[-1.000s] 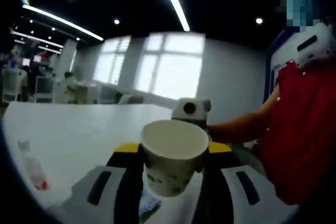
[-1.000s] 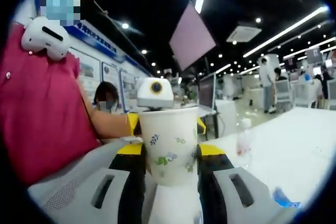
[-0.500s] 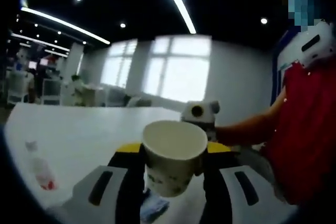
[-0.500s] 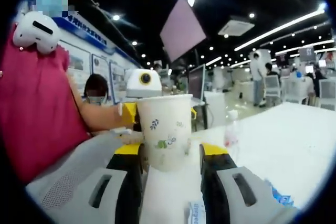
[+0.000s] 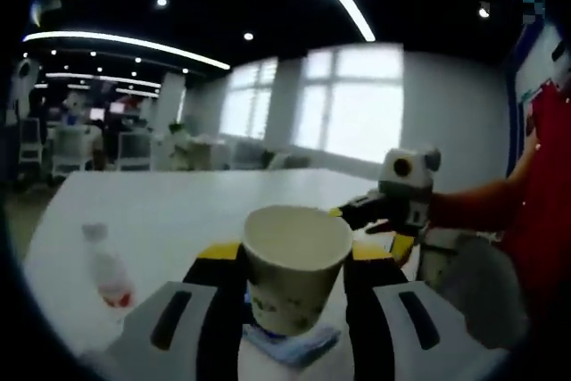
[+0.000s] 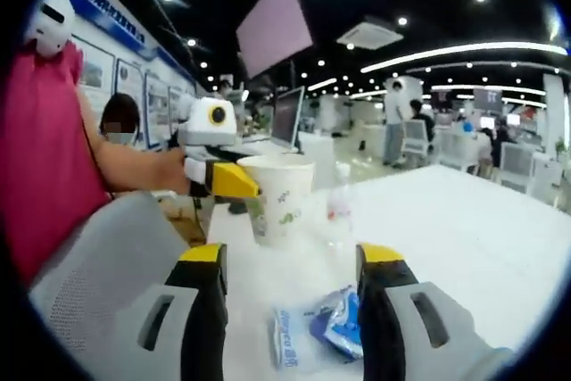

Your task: Arrange the tabletop items into an orderly group along one side of the table until the central work area is clear of visible clutter.

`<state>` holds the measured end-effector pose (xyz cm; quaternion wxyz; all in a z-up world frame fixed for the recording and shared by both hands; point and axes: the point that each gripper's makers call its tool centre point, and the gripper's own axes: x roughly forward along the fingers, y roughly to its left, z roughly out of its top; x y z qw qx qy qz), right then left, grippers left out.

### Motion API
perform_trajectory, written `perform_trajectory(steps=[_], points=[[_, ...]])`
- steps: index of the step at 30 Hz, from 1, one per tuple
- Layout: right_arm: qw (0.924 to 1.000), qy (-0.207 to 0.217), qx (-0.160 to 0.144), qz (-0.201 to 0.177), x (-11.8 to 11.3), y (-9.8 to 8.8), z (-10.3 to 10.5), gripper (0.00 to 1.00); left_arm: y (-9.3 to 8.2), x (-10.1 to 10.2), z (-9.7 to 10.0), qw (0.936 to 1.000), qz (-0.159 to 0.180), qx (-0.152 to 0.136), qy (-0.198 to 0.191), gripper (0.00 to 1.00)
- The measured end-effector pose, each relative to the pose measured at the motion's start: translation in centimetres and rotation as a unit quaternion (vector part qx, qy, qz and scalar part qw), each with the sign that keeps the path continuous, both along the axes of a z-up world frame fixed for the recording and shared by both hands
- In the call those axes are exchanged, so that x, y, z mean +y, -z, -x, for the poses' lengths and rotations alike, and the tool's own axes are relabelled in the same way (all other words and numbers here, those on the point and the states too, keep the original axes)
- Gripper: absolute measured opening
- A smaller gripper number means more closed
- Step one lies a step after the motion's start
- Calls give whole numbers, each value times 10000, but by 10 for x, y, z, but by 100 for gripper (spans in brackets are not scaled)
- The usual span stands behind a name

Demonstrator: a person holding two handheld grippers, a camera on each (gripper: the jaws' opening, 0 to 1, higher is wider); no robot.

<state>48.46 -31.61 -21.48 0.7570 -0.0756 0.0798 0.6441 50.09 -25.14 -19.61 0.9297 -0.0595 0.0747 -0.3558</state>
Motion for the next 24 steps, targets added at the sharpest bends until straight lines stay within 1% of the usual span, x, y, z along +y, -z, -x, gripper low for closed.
perform_trajectory(steps=[3, 5, 6, 7, 8, 9, 11, 13, 16, 18, 20, 22, 24], points=[[9999, 144, 59, 1, -2, 1, -3, 65, 9, 5, -8, 9999, -49, 79, -126, 40], [9996, 260, 49, 67, -4, 5, -4, 72, 14, 11, -16, 9993, -207, 65, -309, 40], [9994, 304, 15, 137, -5, 7, -3, 73, 17, 14, -21, 9988, -262, 91, -412, 40], [9993, 318, -16, 170, -5, 9, -3, 75, 18, 17, -25, 9983, -247, 80, -513, 40], [9989, 386, -64, 251, -6, 11, -3, 79, 21, 18, -29, 9981, -245, 116, -551, 40], [9985, 448, -50, 302, -7, 14, -5, 84, 23, 21, -32, 9975, -268, 141, -637, 40], [9977, 558, 65, 368, -8, 18, -6, 94, 28, 24, -40, 9966, -296, 166, -748, 40], [9969, 675, 146, 389, -11, 21, -9, 99, 34, 28, -46, 9949, -316, 232, -924, 40], [9957, 831, 108, 390, -15, 21, -12, 99, 45, 31, -54, 9928, -355, 333, -1092, 39], [9955, 854, 45, 404, -15, 18, -9, 99, 52, 34, -59, 9912, -465, 358, -1184, 39], [9955, 861, -23, 407, -13, 15, -5, 99, 57, 37, -64, 9894, -371, 450, -1328, 39], [9952, 851, -98, 483, -9, 15, 0, 99, 63, 41, -70, 9864, -443, 524, -1492, 39], [9946, 846, -130, 586, -6, 19, 5, 99, 64, 42, -75, 9855, -414, 518, -1561, 40]])
